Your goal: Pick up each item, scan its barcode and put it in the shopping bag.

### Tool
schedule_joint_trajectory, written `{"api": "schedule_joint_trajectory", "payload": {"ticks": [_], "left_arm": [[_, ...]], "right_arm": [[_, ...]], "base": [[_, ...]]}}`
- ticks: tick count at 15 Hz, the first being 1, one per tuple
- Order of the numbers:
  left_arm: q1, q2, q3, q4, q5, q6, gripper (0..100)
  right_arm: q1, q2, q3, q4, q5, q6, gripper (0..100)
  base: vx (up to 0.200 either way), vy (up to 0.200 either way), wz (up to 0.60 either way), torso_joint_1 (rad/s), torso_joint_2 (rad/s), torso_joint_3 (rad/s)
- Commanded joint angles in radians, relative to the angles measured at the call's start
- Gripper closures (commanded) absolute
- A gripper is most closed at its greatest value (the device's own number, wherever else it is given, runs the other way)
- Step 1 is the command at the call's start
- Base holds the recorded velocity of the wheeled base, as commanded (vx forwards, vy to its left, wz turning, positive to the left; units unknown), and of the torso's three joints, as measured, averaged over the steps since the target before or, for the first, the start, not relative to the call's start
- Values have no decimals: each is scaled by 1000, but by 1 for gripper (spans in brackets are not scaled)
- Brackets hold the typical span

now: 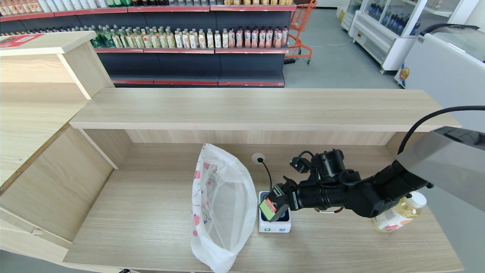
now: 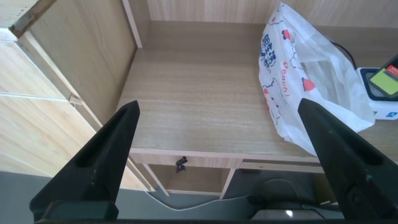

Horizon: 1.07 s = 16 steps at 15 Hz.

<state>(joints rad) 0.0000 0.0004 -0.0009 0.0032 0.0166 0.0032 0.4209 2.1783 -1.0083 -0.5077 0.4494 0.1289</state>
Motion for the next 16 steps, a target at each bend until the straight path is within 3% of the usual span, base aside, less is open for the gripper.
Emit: {"api": "schedule_joint_trajectory", "payload": {"ticks": [1,3,4,6,7,8,11,14,16], "left_arm": [[0,0,-1,0,0,0,0],[0,0,-1,0,0,0,0],[0,0,-1,0,0,0,0],[0,0,-1,0,0,0,0],[0,0,-1,0,0,0,0],[0,0,-1,0,0,0,0],[0,0,-1,0,0,1,0],[0,0,-1,0,0,0,0],[0,0,-1,0,0,0,0]], "right_arm": [[1,-61,-18,-2,2,57,100],[-1,-176,-58,9,-6,132,100],[-10,-270,-65,17,-26,87,100],[-60,-437,-39,189,-146,-221,100],[-83,-509,33,205,-333,-442,100],[-91,-552,102,153,-363,-466,100],[-80,-611,220,84,-357,-434,100],[-43,-626,231,83,-342,-258,100],[-43,-629,232,83,-304,-236,100]], "base": [[0,0,0,0,0,0],[0,0,0,0,0,0],[0,0,0,0,0,0],[0,0,0,0,0,0],[0,0,0,0,0,0],[0,0,0,0,0,0],[0,0,0,0,0,0],[0,0,0,0,0,0],[0,0,0,0,0,0]]}}
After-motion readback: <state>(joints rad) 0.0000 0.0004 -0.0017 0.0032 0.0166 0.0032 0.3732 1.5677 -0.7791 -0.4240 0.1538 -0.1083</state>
